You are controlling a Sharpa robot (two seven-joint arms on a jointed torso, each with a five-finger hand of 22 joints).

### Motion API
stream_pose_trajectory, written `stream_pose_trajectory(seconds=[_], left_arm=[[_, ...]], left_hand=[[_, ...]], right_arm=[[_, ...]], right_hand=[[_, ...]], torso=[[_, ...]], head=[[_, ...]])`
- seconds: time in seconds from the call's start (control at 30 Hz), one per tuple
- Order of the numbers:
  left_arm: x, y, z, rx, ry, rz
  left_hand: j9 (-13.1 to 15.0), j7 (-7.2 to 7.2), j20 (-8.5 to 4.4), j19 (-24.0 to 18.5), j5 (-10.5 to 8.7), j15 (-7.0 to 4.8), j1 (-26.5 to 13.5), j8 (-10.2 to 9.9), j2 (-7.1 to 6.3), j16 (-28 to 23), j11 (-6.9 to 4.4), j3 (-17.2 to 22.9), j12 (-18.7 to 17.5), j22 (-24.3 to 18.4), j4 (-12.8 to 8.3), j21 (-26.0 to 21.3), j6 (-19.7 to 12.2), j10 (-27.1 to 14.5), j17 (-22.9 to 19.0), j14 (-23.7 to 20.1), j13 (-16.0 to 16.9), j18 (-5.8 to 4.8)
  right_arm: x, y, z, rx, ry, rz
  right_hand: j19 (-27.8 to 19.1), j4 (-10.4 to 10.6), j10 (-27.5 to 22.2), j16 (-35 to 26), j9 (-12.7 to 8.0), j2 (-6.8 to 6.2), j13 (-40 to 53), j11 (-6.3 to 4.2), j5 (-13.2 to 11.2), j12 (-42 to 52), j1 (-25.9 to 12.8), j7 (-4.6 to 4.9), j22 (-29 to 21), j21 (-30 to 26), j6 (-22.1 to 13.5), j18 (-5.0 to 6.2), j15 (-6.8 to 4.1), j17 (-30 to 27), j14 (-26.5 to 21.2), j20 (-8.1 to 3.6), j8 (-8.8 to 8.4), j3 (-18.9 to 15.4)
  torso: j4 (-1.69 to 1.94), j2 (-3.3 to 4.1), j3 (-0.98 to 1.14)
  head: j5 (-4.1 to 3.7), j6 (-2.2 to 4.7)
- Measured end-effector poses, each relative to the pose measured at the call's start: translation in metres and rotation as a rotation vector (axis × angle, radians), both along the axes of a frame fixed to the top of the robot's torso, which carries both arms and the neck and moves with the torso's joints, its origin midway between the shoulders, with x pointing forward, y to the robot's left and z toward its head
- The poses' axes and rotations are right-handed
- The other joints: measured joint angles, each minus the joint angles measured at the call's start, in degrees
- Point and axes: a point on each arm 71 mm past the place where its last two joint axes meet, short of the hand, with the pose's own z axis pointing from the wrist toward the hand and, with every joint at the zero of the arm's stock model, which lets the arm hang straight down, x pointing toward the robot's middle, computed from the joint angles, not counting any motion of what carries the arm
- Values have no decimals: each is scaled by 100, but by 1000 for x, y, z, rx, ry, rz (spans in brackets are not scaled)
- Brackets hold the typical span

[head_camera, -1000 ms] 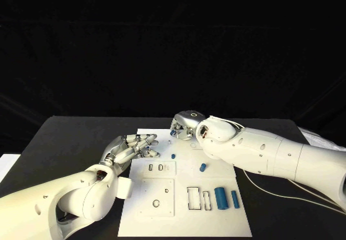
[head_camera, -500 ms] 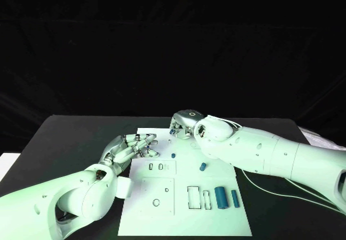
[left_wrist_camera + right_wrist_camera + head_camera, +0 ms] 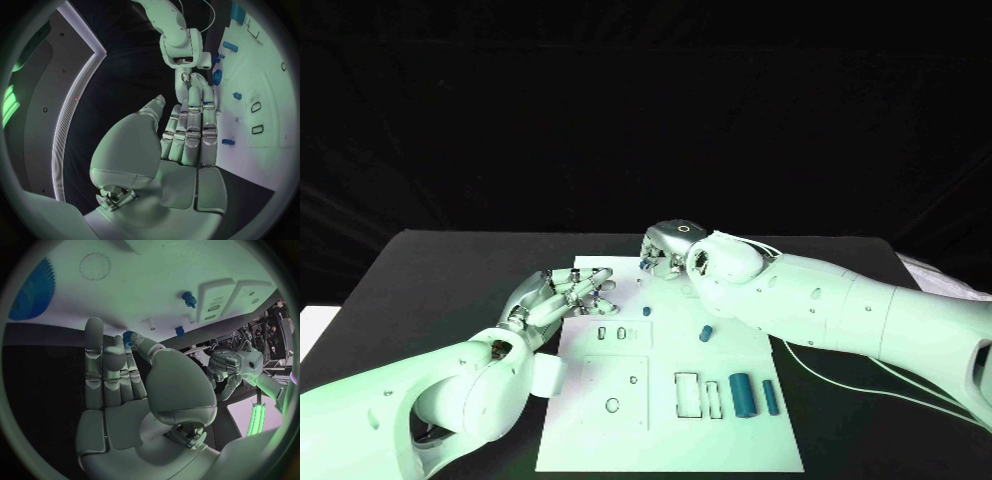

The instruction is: Assemble the parts on the task board

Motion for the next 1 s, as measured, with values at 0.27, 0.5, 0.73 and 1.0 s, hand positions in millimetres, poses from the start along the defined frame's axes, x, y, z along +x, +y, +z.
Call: stream_pose_trajectory(seconds=[0.27,0.5,0.73,1.0], left_arm=[[0,0,0,0,1,-1],[1,2,-1,2,2,2],[1,5,-1,5,3,8],[0,7,0,6,2,10]], left_hand=[[0,0,21,-21,0,0,0,0,0,0,0,24,0,0,-24,-29,0,0,15,0,0,0],[0,0,21,-21,0,0,23,-22,-23,0,0,24,0,-5,-24,-29,0,0,26,0,0,-1],[0,0,21,-21,0,0,46,-22,0,0,21,39,0,-4,-39,-28,0,-21,43,0,0,-1],[0,0,21,-21,0,0,46,-22,0,0,20,39,0,-4,-39,-28,0,-21,42,0,0,-1]], right_arm=[[0,-4,1,8,-5,-7],[-8,-22,5,41,-5,-9],[-25,-63,21,110,5,-48],[-36,-118,36,182,63,-170]], right_hand=[[-161,15,-906,-388,-133,-338,-7,132,210,0,43,76,-22,-22,-829,-1,147,-477,-111,85,-40,-449],[-160,49,-709,-210,-99,-247,35,101,413,160,134,92,-20,-22,-755,-1,141,-259,-83,85,-40,-527],[229,166,636,1186,-86,-260,414,-67,393,948,145,22,786,685,-627,0,-51,1388,1,-31,-40,-664],[574,545,651,2460,-86,-462,3804,-238,801,4197,288,-53,2602,2120,-827,-226,-124,2907,-11,-146,7,-1533]], torso=[[2,0,0],[3,0,2],[-19,-9,7],[-104,-38,37]], head=[[-5,-3],[-9,10],[-13,41],[-21,62]])
